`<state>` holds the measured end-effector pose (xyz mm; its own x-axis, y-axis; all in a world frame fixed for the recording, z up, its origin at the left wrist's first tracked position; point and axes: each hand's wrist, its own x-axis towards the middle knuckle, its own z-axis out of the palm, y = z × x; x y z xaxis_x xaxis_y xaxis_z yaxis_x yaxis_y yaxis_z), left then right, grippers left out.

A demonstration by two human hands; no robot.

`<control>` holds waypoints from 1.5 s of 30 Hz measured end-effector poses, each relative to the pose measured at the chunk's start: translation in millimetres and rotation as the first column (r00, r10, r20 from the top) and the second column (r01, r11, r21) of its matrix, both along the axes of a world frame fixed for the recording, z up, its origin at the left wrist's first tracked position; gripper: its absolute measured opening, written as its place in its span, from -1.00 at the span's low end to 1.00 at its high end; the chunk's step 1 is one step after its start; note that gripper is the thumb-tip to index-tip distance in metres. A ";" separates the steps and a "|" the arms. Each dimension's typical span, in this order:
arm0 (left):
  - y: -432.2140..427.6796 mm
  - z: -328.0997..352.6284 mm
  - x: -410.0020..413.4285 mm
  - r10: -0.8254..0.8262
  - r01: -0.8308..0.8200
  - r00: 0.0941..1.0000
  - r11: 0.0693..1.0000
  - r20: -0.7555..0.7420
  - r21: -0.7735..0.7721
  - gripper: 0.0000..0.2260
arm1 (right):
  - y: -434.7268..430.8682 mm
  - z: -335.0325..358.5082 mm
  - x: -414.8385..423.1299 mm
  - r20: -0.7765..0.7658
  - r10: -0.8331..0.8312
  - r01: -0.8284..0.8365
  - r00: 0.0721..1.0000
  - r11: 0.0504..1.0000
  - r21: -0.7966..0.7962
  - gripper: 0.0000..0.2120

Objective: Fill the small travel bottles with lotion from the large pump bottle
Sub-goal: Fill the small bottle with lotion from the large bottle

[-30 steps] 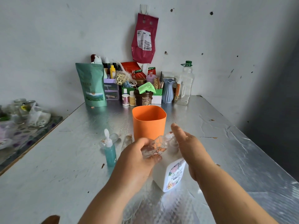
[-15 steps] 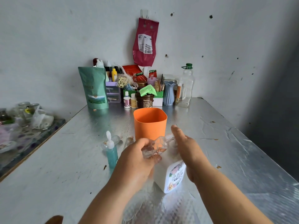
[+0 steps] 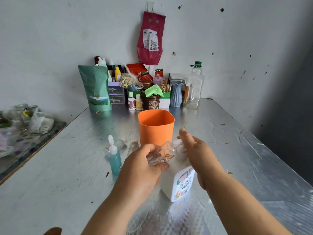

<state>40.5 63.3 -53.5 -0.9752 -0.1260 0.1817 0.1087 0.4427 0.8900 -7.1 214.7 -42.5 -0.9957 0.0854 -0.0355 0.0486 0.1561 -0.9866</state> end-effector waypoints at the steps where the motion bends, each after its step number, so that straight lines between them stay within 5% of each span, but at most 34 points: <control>1: -0.1 -0.6 -0.5 0.005 -0.005 1.000 1.000 0.002 -0.011 -0.69 | -0.1 -1.6 -0.5 -0.011 -0.009 0.009 1.000 1.000 0.000 -0.58; 10: -2.0 6.2 5.5 -0.012 0.014 0.999 0.999 0.049 -0.051 -0.70 | -3.6 -5.8 -0.1 0.048 0.002 -0.002 0.999 1.000 0.002 -0.44; 45: -6.8 10.6 1.2 -0.071 0.073 0.996 0.997 0.062 -0.034 -0.68 | -2.7 9.3 9.0 0.078 0.044 -0.042 0.996 0.999 -0.020 -0.51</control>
<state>41.7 56.6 -42.9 -0.9909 -0.0492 0.1254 0.0881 0.4677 0.8795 2.0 212.0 -33.2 -0.9926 0.0412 -0.1144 0.1192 0.1416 -0.9827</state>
